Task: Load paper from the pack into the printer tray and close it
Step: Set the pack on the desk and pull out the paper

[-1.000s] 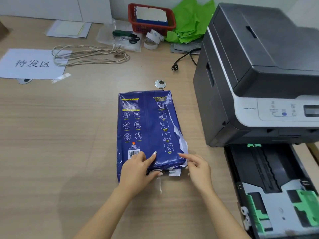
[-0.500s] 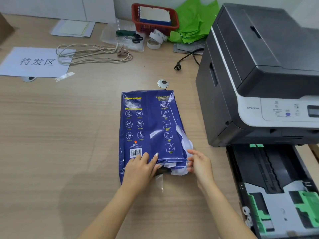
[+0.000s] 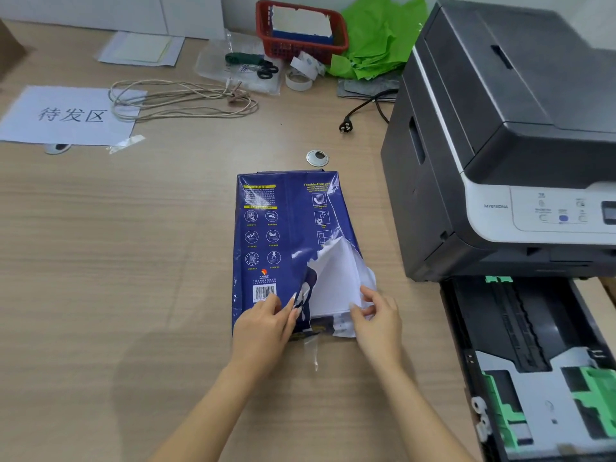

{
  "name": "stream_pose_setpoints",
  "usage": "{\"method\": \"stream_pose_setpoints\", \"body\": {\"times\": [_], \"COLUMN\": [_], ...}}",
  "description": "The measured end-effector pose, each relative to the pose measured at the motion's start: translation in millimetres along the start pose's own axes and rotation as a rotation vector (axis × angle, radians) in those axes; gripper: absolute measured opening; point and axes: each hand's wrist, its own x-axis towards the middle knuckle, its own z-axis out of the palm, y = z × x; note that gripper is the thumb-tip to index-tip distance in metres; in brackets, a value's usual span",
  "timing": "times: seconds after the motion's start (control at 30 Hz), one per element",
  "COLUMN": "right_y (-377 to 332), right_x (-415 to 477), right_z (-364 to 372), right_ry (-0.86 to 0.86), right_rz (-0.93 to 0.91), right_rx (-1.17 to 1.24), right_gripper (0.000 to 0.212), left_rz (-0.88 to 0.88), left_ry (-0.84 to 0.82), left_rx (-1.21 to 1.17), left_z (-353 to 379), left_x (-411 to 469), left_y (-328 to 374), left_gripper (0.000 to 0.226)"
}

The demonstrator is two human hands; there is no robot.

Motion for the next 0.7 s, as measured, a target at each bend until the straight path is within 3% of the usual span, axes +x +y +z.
{"method": "stream_pose_setpoints", "body": {"times": [0.27, 0.47, 0.6, 0.7], "right_y": [-3.9, -14.5, -22.8, -20.4], "right_x": [-4.9, 3.2, 9.0, 15.5], "right_z": [4.3, 10.4, 9.7, 6.7], "right_ry": [-0.031, -0.071, -0.080, -0.124], "right_rz": [-0.090, 0.047, 0.066, 0.127], "right_rx": [-0.200, -0.106, -0.174, -0.110], "right_gripper": [0.034, 0.018, 0.040, 0.041], "left_rz": [0.023, 0.039, 0.021, 0.029], "left_ry": [-0.003, -0.007, -0.041, -0.043], "left_rx": [-0.033, -0.014, -0.029, -0.085], "left_z": [1.7, 0.4, -1.1, -3.3], "left_x": [-1.3, -0.4, -1.3, -3.3], "left_y": [-2.8, -3.9, -3.8, -6.1], "left_gripper": [0.031, 0.035, 0.054, 0.066]}}
